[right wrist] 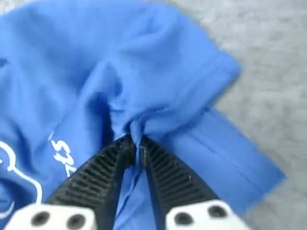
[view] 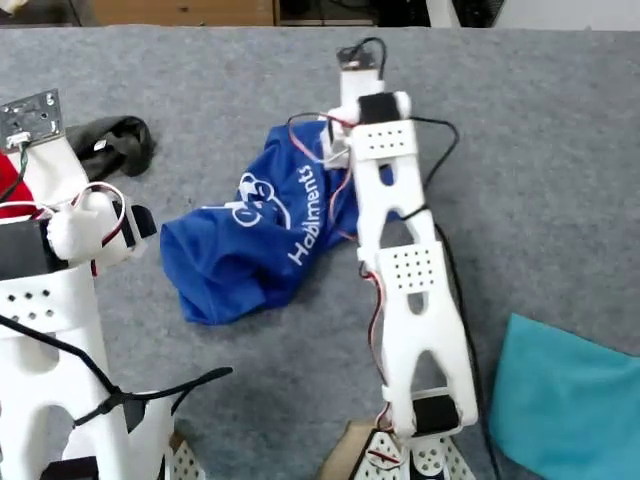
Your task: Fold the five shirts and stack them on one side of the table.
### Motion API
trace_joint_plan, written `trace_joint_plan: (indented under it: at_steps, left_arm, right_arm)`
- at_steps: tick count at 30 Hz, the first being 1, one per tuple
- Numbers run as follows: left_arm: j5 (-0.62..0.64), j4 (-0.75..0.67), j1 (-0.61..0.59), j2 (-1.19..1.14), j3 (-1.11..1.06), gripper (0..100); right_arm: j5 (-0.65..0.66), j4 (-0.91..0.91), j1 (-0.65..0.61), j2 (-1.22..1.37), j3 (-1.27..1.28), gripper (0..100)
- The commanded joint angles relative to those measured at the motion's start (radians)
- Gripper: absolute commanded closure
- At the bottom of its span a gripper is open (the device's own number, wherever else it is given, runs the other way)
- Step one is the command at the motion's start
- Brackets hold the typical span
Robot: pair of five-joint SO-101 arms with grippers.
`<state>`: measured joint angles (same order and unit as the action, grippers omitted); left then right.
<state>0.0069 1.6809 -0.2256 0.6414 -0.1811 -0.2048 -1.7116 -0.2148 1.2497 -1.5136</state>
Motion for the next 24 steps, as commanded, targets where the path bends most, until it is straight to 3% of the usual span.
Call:
trace_joint_plan:
  at_steps: [1,11,24]
  left_arm:
    - [0.0,-0.015,0.0,0.018,0.006,80]
    - [0.058,-0.063,0.0,0.013,-0.005,80]
    - [0.063,-0.238,0.112,0.012,-0.149,80]
  right_arm:
    - [-0.005,-0.075,0.058,-0.01,-0.154,99.0]
    - [0.086,-0.077,0.263,-0.305,0.053,99.0]
    - [0.462,-0.072,0.591,-1.058,1.07,99.0]
